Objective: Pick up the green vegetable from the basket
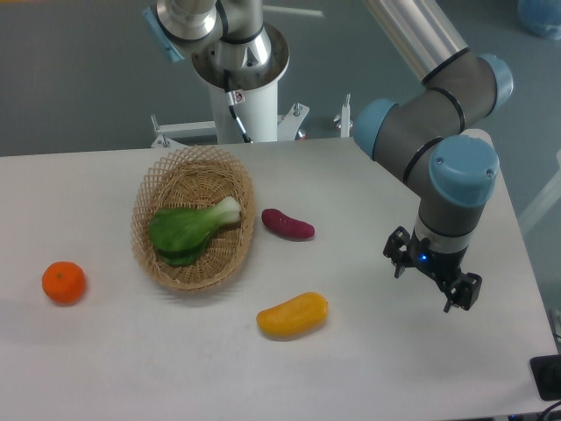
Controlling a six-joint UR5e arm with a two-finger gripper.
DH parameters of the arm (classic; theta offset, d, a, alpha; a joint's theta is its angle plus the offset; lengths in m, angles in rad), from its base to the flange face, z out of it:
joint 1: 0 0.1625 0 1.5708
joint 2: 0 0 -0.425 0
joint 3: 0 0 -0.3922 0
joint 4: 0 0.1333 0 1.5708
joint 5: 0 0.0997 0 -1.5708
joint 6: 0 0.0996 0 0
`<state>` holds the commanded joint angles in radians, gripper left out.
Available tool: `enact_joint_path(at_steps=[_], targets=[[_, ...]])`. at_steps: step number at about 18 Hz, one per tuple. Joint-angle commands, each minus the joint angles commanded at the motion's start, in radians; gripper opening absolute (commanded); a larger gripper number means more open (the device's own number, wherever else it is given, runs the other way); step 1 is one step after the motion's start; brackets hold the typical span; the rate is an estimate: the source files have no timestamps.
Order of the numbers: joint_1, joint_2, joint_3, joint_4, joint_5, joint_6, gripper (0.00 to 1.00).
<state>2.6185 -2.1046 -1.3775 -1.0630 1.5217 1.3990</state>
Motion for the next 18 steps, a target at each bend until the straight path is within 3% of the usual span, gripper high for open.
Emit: enact_joint_path(at_steps=[12, 18], targets=[[-0.015, 0.011, -0.017, 0.0, 0.003, -0.017, 1.0], [-0.041, 0.075, -0.11, 0.0, 0.002, -0.038, 1.0]])
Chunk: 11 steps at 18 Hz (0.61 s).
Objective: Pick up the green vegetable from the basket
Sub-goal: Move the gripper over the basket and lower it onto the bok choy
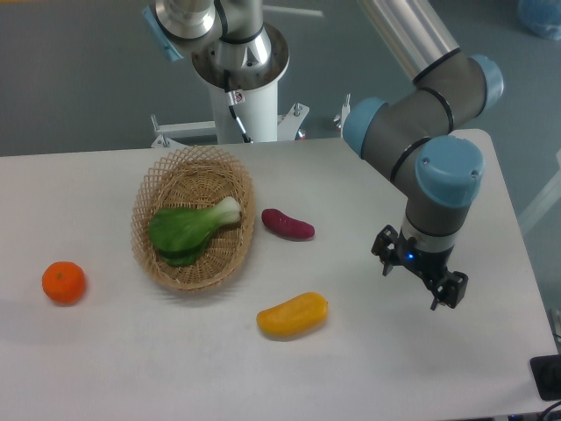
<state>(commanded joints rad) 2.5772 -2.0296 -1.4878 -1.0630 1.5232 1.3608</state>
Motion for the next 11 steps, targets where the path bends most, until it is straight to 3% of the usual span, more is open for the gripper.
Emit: enact_joint_path(at_steps=[3, 5, 8, 11], targets=[[-0.011, 0.046, -0.064, 0.009, -0.008, -0.128, 1.0], [-0.026, 0.075, -0.127, 0.058, -0.006, -0.215, 1.0], [-0.034, 0.127, -0.244, 0.145, -0.006, -0.238, 1.0], [-0.075, 0.178, -0.314, 0.172, 0.006, -0.238, 1.0]])
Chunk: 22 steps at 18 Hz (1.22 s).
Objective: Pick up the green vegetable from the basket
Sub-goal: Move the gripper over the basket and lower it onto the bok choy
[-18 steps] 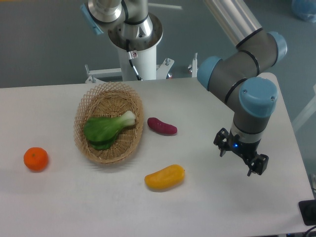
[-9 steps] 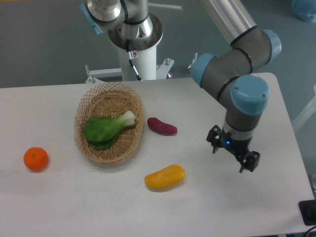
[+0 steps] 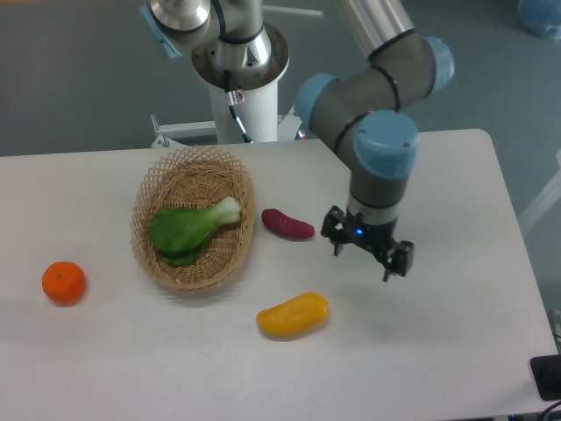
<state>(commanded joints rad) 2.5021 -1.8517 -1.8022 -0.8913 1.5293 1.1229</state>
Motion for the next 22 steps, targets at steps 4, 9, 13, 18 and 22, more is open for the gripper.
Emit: enact_joint_path(at_steps=[4, 9, 13, 18, 22], targets=[[-0.095, 0.054, -0.042, -0.003, 0.031, -0.057, 1.0], [-0.193, 0.098, -0.089, -0.012, 0.032, -0.067, 1.0], [-0.239, 0.14, -0.181, -0.003, 0.031, -0.055, 1.0], [-0.307, 0.134, -0.204, -0.012, 0.032, -0.04, 1.0], [-0.35, 0.115, -0.223, -0.015, 0.032, -0.035, 1.0]])
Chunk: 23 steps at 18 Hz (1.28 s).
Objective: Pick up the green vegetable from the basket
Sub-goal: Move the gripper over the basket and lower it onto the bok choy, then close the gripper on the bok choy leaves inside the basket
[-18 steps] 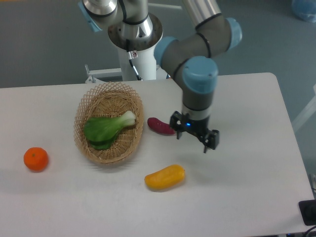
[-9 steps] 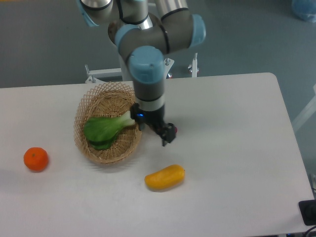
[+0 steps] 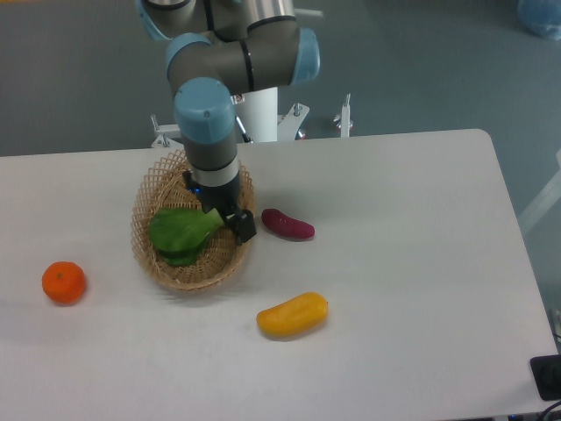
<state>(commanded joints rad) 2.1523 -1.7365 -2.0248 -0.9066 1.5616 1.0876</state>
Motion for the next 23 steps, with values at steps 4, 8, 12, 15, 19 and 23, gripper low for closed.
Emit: enact_joint_path(at_steps=[4, 8, 12, 15, 19, 23], targets=[[-0.011, 0.002, -0.045, 0.002, 0.0, 0.0, 1.0], [-0.012, -0.025, -0.051, 0.002, 0.024, 0.0, 1.0], [-0.025, -0.043, -0.061, 0.002, 0.032, -0.002, 1.0], [-0.028, -0.06, -0.069, 0.003, 0.043, -0.003, 1.0], [-0.032, -0.063, -0.069, 0.005, 0.041, -0.003, 1.0], [-0.032, -0.064, -0.066, 0.008, 0.04, -0.005, 0.59]])
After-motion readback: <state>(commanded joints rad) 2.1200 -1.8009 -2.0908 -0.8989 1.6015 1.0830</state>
